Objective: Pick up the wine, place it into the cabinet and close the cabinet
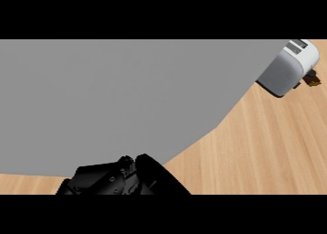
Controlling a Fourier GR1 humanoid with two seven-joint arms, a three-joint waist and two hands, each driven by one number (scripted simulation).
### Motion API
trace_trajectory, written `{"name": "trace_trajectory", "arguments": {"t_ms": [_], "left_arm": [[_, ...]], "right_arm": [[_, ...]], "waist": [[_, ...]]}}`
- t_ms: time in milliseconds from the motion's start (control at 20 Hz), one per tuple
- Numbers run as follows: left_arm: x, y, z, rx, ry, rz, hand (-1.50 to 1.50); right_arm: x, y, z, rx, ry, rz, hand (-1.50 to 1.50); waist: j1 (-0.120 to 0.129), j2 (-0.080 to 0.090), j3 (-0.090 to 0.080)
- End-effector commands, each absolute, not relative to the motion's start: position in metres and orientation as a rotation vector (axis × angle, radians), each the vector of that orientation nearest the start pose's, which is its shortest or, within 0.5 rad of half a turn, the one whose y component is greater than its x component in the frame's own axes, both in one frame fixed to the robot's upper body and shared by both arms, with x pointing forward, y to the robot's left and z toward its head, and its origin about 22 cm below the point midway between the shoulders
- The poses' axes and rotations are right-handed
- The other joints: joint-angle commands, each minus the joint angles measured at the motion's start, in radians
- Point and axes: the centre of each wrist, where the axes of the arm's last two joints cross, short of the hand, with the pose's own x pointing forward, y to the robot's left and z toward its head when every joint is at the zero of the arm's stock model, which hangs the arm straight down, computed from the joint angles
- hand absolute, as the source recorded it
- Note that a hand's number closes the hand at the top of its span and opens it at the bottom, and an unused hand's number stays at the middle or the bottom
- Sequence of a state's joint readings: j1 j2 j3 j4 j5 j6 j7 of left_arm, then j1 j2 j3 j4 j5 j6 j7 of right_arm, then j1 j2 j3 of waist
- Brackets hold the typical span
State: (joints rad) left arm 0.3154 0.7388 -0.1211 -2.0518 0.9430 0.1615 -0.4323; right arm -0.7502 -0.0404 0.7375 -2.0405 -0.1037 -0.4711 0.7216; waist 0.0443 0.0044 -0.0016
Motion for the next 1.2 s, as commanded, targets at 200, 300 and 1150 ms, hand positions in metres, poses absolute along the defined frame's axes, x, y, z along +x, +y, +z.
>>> {"name": "trace_trajectory", "arguments": {"t_ms": [200, 300, 1150], "left_arm": [[0.174, 0.297, 0.093, -0.268, -1.931, 0.222, -1.50], [0.174, 0.301, 0.083, -0.255, -1.912, 0.229, -1.50], [0.171, 0.303, 0.096, -0.247, -1.933, 0.214, -1.50]], "right_arm": [[0.242, 0.013, 0.266, 0.532, -1.809, 0.540, 1.50], [0.254, 0.029, 0.271, 0.441, -1.849, 0.612, 1.50], [0.363, 0.003, 0.246, 0.241, -1.846, 0.536, 1.50]], "waist": [[-0.018, 0.001, 0.001], [-0.016, 0.001, 0.000], [-0.020, 0.001, 0.001]]}}
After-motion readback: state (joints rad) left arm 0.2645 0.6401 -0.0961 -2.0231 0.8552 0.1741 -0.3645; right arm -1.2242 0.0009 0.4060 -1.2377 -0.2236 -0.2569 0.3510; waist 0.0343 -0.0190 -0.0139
